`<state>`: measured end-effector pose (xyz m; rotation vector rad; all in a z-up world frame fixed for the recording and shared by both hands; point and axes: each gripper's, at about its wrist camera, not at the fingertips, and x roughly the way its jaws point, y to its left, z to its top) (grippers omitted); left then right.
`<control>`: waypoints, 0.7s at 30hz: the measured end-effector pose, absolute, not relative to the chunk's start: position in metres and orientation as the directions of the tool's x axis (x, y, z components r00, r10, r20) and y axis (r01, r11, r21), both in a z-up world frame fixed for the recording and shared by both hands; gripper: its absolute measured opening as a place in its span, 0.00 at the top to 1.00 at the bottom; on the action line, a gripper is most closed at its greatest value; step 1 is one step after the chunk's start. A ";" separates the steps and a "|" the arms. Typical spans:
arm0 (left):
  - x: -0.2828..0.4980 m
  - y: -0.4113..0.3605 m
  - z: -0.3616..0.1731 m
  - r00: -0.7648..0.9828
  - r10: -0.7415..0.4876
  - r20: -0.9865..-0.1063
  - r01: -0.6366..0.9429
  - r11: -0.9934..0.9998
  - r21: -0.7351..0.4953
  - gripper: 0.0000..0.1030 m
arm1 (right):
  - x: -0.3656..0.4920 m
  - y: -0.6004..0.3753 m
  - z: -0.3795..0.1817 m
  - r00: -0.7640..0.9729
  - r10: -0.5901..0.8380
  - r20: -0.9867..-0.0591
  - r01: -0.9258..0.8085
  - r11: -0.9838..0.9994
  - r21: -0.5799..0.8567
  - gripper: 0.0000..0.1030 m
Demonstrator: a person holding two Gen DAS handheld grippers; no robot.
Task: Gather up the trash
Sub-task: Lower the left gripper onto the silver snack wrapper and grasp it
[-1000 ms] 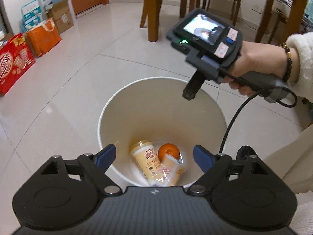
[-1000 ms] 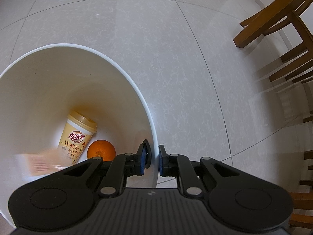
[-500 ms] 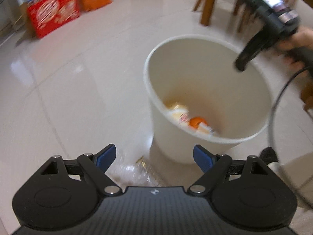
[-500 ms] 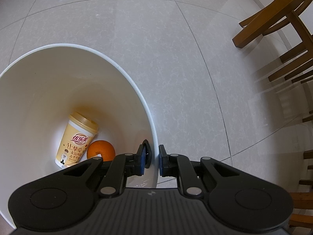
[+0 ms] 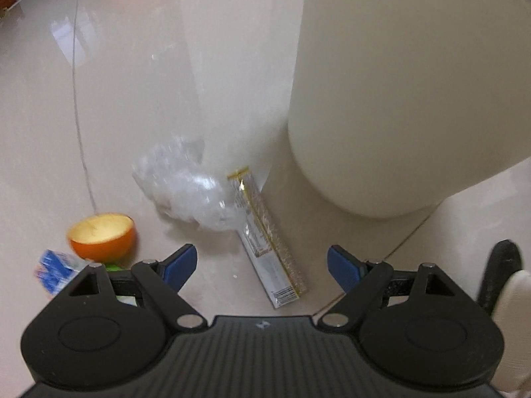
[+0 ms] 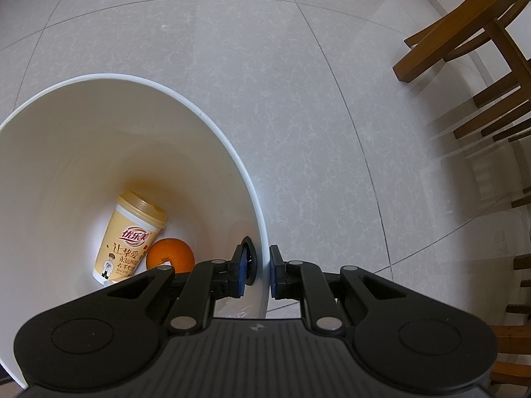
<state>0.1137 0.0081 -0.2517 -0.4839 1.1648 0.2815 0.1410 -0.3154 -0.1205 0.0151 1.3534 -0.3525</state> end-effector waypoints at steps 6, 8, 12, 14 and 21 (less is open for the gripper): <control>0.127 -0.009 -0.296 0.377 0.003 -0.926 -0.469 0.863 -0.188 0.17 | 0.141 -0.315 -0.121 0.172 -0.247 -0.954 0.256 0.946 -0.198 0.84; 0.132 -0.011 -0.305 0.387 0.008 -0.922 -0.475 0.859 -0.192 0.17 | 0.141 -0.315 -0.121 0.171 -0.246 -0.954 0.259 0.946 -0.197 0.84; 0.140 -0.014 -0.319 0.394 0.027 -0.919 -0.499 0.846 -0.189 0.17 | 0.141 -0.315 -0.121 0.171 -0.248 -0.954 0.261 0.945 -0.198 0.84; 0.142 -0.017 -0.324 0.392 0.037 -0.919 -0.503 0.845 -0.180 0.17 | 0.141 -0.314 -0.122 0.172 -0.249 -0.953 0.261 0.945 -0.199 0.84; 0.129 -0.014 -0.330 0.381 0.077 -0.921 -0.533 0.833 -0.151 0.16 | 0.141 -0.315 -0.122 0.172 -0.248 -0.953 0.262 0.944 -0.198 0.84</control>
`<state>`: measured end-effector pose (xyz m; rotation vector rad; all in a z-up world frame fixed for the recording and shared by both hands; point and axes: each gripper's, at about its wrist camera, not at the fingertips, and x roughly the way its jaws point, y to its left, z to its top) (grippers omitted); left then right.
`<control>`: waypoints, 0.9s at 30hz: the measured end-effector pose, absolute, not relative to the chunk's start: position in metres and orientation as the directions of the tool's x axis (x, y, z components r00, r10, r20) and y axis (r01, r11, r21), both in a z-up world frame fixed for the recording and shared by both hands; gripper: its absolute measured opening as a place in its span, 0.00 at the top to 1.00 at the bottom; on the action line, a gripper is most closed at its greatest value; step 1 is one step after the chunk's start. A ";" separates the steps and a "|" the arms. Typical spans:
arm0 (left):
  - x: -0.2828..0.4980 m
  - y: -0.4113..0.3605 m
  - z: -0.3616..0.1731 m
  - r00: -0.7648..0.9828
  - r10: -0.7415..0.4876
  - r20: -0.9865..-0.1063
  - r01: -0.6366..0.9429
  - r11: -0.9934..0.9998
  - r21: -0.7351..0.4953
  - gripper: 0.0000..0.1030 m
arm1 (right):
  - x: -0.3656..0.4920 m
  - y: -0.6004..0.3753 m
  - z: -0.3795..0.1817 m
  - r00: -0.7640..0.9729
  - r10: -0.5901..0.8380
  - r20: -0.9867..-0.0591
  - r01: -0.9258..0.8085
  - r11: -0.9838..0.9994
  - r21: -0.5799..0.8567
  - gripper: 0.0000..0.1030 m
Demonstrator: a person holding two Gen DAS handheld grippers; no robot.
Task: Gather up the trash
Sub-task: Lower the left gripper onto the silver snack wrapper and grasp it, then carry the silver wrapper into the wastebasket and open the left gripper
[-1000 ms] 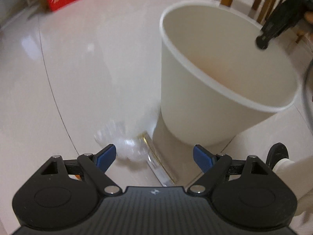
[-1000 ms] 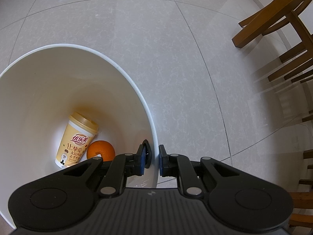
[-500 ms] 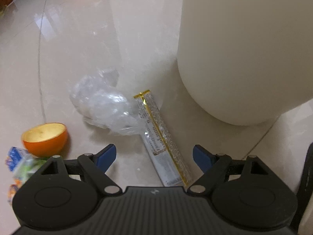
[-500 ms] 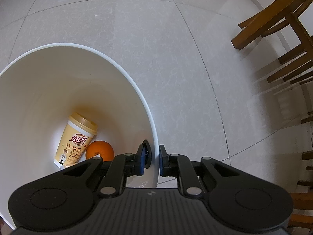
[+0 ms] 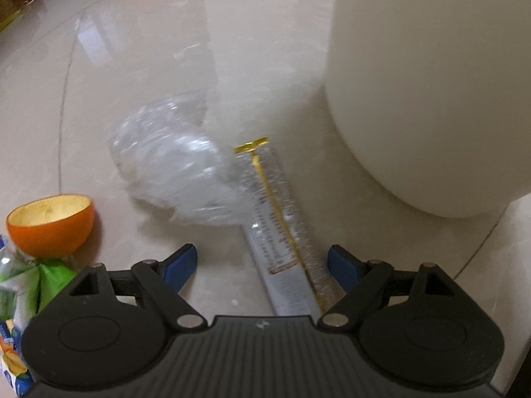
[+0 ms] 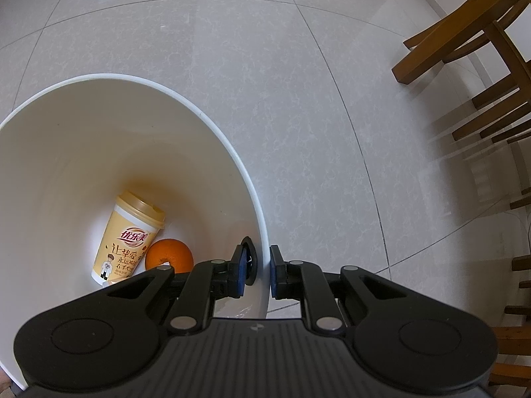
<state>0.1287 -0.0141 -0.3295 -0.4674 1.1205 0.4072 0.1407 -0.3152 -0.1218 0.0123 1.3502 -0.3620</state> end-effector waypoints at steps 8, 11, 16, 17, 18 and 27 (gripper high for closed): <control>0.134 -0.017 -0.321 0.410 0.094 -0.907 -0.537 0.829 -0.156 0.41 | 0.141 -0.315 -0.122 0.174 -0.251 -0.952 0.261 0.944 -0.201 0.84; 0.136 -0.019 -0.317 0.415 0.100 -0.904 -0.541 0.826 -0.158 0.59 | 0.141 -0.315 -0.122 0.173 -0.250 -0.953 0.262 0.944 -0.201 0.84; 0.128 -0.020 -0.315 0.417 0.079 -0.905 -0.530 0.831 -0.171 0.66 | 0.141 -0.314 -0.123 0.174 -0.251 -0.952 0.261 0.944 -0.201 0.84; 0.126 -0.020 -0.314 0.418 0.071 -0.906 -0.528 0.830 -0.179 0.67 | 0.141 -0.313 -0.123 0.175 -0.251 -0.952 0.261 0.944 -0.201 0.84; 0.125 -0.020 -0.313 0.417 0.064 -0.906 -0.524 0.832 -0.182 0.67 | 0.141 -0.313 -0.123 0.175 -0.250 -0.952 0.261 0.944 -0.200 0.84; 0.105 -0.028 -0.293 0.407 -0.010 -0.913 -0.415 0.889 -0.194 0.70 | 0.141 -0.314 -0.123 0.177 -0.249 -0.952 0.262 0.944 -0.198 0.84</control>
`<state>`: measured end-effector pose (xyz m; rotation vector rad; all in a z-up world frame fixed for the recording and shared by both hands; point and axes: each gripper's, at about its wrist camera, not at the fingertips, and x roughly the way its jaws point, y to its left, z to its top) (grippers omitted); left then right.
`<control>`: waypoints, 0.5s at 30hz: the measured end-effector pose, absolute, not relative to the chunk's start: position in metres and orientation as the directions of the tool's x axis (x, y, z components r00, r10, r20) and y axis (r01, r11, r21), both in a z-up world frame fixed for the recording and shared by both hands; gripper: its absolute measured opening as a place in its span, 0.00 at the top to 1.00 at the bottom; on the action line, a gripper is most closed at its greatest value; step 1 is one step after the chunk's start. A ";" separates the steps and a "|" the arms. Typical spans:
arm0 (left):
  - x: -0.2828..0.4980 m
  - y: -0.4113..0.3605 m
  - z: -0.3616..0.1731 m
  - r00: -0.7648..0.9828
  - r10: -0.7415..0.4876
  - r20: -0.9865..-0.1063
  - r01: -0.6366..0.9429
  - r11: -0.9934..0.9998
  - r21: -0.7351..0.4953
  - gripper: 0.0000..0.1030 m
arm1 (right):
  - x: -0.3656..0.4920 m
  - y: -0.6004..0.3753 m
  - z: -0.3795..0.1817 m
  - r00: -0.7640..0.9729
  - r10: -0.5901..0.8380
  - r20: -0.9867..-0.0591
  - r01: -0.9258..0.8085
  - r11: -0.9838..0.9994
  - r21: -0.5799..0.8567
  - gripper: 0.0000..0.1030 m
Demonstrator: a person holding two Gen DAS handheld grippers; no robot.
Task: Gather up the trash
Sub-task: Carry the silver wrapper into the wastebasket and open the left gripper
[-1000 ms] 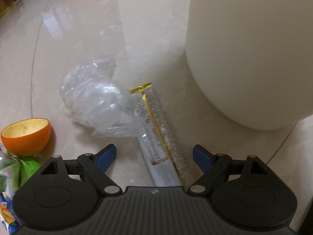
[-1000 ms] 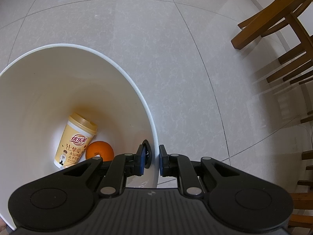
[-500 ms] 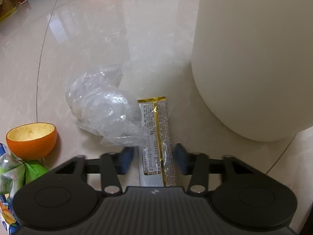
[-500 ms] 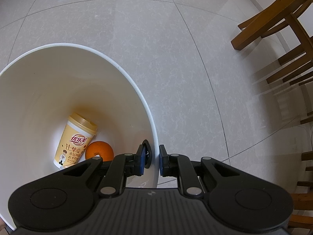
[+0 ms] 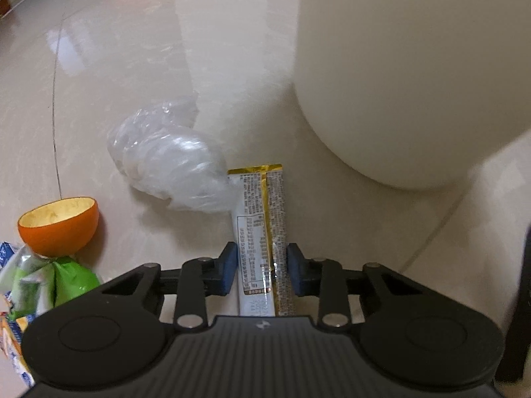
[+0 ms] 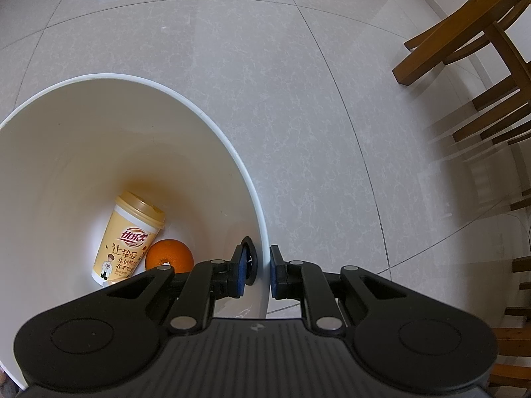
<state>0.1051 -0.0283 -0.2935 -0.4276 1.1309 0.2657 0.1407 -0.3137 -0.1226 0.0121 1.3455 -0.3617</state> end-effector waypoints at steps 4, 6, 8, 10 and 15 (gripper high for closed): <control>0.087 -0.023 -0.276 0.411 -0.043 -0.911 -0.372 0.904 -0.211 0.70 | 0.140 -0.314 -0.123 0.176 -0.250 -0.952 0.262 0.944 -0.200 0.84; 0.082 -0.021 -0.262 0.416 -0.059 -0.907 -0.356 0.907 -0.223 0.70 | 0.141 -0.313 -0.123 0.176 -0.250 -0.952 0.263 0.944 -0.199 0.84; 0.075 -0.019 -0.250 0.420 -0.074 -0.904 -0.339 0.912 -0.232 0.70 | 0.141 -0.313 -0.123 0.176 -0.250 -0.952 0.264 0.944 -0.199 0.84; 0.069 -0.015 -0.234 0.426 -0.082 -0.901 -0.320 0.918 -0.235 0.70 | 0.141 -0.313 -0.123 0.175 -0.250 -0.952 0.265 0.943 -0.199 0.84; 0.057 -0.003 -0.183 0.445 -0.109 -0.889 -0.269 0.930 -0.249 0.70 | 0.141 -0.313 -0.122 0.176 -0.251 -0.952 0.266 0.943 -0.199 0.84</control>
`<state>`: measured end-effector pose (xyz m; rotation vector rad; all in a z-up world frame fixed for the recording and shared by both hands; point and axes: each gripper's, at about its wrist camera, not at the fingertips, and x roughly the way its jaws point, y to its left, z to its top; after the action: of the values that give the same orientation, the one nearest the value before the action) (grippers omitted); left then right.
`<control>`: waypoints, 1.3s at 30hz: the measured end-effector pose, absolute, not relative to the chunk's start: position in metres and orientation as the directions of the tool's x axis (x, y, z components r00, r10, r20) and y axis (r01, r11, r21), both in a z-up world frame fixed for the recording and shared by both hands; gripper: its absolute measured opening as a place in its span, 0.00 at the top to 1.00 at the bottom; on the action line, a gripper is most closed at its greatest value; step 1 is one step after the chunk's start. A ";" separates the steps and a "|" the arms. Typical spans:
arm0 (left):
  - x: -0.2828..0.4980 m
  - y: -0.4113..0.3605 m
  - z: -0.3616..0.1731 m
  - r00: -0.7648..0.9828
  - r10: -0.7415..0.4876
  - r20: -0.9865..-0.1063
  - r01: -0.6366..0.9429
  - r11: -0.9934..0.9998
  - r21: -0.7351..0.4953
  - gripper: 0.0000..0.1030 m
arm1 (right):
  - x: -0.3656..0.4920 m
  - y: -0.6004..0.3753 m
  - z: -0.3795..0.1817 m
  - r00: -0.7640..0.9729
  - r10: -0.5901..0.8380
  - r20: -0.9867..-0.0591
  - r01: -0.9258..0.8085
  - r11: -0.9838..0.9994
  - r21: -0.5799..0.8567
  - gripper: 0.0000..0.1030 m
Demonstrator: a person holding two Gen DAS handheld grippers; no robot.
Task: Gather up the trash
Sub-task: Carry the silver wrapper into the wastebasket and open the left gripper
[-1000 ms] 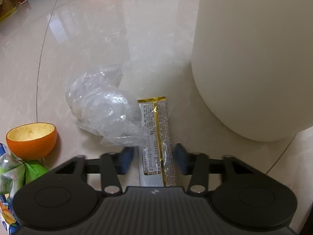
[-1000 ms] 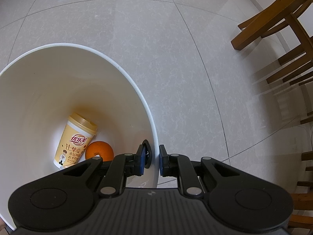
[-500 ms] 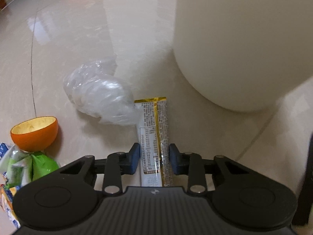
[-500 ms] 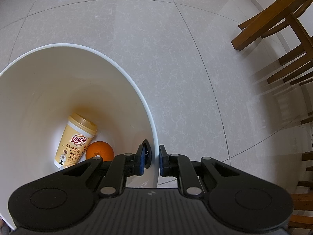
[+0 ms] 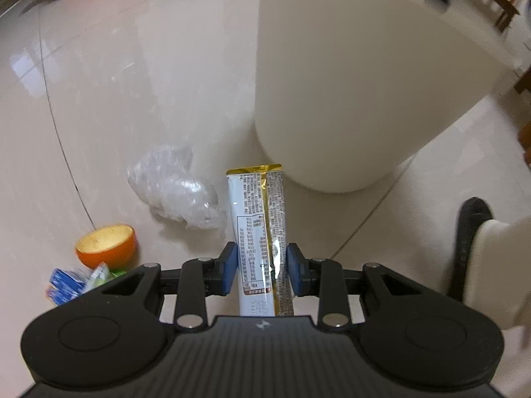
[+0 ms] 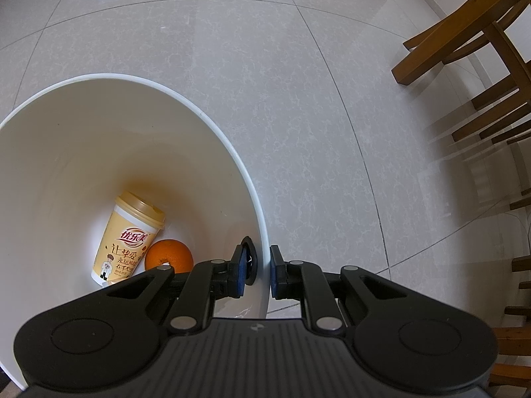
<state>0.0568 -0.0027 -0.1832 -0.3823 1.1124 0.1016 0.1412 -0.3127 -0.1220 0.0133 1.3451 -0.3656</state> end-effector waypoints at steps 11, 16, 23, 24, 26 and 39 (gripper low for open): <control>0.051 0.022 -0.050 0.529 -0.087 -0.844 -0.147 0.970 -0.192 0.70 | 0.141 -0.313 -0.122 0.176 -0.250 -0.952 0.266 0.943 -0.198 0.84; 0.073 0.027 -0.004 0.615 -0.104 -0.782 -0.109 0.971 -0.214 0.70 | 0.141 -0.313 -0.122 0.176 -0.251 -0.952 0.265 0.943 -0.199 0.84; 0.129 0.017 -0.002 0.685 -0.146 -0.713 -0.046 0.969 -0.242 0.60 | 0.142 -0.312 -0.122 0.175 -0.253 -0.952 0.266 0.943 -0.201 0.84; 0.135 0.015 -0.001 0.691 -0.133 -0.711 -0.052 0.971 -0.232 0.49 | 0.142 -0.312 -0.122 0.175 -0.253 -0.951 0.264 0.943 -0.203 0.84; 0.142 0.010 0.001 0.703 -0.113 -0.702 -0.058 0.975 -0.214 0.34 | 0.142 -0.312 -0.122 0.174 -0.252 -0.952 0.267 0.943 -0.201 0.84; 0.120 0.034 -0.014 0.649 -0.019 -0.760 -0.195 0.962 -0.191 0.22 | 0.143 -0.312 -0.122 0.175 -0.253 -0.952 0.266 0.943 -0.201 0.84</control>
<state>0.1204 0.0335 -0.0142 -0.2671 0.8609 0.1015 0.1425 -0.3118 -0.1225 0.0116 1.3457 -0.3673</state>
